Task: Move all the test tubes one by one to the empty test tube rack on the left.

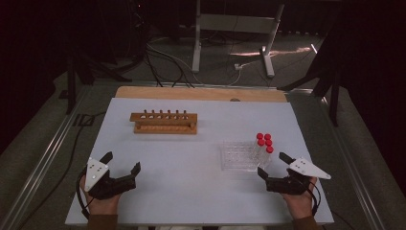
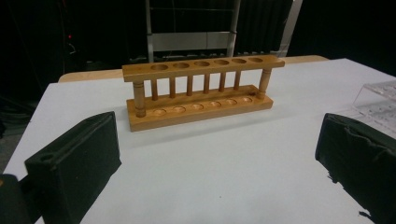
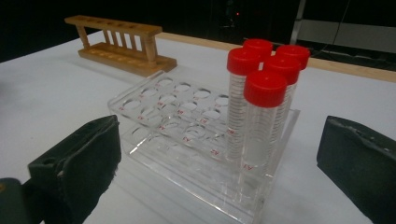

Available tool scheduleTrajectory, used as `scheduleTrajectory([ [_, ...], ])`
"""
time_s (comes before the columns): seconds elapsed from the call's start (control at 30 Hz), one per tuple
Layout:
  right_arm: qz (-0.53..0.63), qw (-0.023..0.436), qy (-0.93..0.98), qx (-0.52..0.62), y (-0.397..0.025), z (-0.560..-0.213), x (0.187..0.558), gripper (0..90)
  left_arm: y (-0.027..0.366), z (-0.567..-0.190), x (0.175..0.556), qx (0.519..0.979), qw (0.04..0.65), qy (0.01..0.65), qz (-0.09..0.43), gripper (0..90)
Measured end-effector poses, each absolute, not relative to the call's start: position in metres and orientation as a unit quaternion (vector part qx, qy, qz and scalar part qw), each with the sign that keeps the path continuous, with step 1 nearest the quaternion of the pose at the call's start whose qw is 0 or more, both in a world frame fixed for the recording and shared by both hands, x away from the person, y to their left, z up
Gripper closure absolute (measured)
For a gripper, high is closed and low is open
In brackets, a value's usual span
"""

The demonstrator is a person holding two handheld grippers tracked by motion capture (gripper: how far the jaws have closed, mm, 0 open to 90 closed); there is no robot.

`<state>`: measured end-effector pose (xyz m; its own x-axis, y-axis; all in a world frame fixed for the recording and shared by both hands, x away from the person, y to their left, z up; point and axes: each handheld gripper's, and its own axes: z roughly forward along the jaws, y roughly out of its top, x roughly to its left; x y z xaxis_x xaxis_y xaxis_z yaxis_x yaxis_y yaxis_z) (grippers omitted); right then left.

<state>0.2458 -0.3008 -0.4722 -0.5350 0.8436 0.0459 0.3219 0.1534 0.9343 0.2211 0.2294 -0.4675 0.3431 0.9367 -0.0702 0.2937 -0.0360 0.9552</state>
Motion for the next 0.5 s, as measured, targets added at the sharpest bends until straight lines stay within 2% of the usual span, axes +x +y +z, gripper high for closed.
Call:
scheduleTrajectory([
  [0.4,0.509,0.254,0.71,0.415,-0.299,-0.469,0.248,0.0,0.238,-0.468,0.22,0.615,0.517,0.501,0.321,0.7],
  [0.5,0.504,0.249,0.716,0.414,-0.296,-0.467,0.25,4.9,0.24,-0.469,0.221,0.608,0.517,0.509,0.322,0.7],
])
